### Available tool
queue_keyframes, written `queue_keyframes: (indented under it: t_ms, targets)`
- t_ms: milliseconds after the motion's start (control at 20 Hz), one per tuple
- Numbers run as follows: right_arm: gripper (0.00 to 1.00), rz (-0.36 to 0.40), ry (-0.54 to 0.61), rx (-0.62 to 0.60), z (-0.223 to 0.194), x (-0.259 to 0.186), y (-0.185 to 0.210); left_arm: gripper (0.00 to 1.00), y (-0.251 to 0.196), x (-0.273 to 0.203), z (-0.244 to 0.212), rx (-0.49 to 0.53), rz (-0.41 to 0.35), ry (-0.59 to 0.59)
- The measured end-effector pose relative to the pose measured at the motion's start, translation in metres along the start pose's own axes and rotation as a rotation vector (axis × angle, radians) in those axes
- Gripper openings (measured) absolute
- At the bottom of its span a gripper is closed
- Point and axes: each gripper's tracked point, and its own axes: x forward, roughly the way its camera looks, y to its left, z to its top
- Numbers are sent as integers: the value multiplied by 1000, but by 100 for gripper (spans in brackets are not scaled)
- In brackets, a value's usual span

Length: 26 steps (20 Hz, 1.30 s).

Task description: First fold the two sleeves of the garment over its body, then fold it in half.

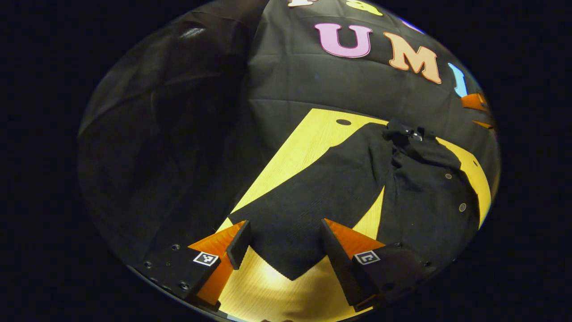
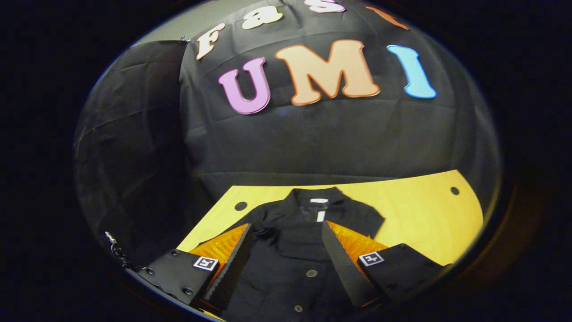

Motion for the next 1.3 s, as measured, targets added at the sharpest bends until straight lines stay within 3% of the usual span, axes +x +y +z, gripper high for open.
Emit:
queue_keyframes:
  t_ms: [150,200,350,650,700,750,1050,1150,1300]
  targets:
    - [94,-76,-65,39,12,-43,-35,94,1,5,-17,-3,-7,39]
    - [98,-98,-79,50,12,-55,-44,94,2,5,-25,1,-4,61]
    - [98,-158,-88,86,2,-85,-70,94,2,7,-22,17,-13,37]
    - [98,-211,-27,217,-54,-130,-89,94,-2,6,-20,9,-37,14]
    - [93,-218,-19,238,-62,-135,-91,93,-4,6,-21,12,-42,18]
    - [98,-232,-18,252,-75,-142,-92,90,-7,5,-21,20,-60,19]
    - [98,-280,5,295,-97,-153,-99,8,-25,6,-23,45,-45,38]
    - [98,-289,13,260,-103,-156,-96,0,-27,4,-24,89,-28,51]
    - [98,-292,27,243,-112,-156,-87,0,-27,3,-17,77,-45,37]
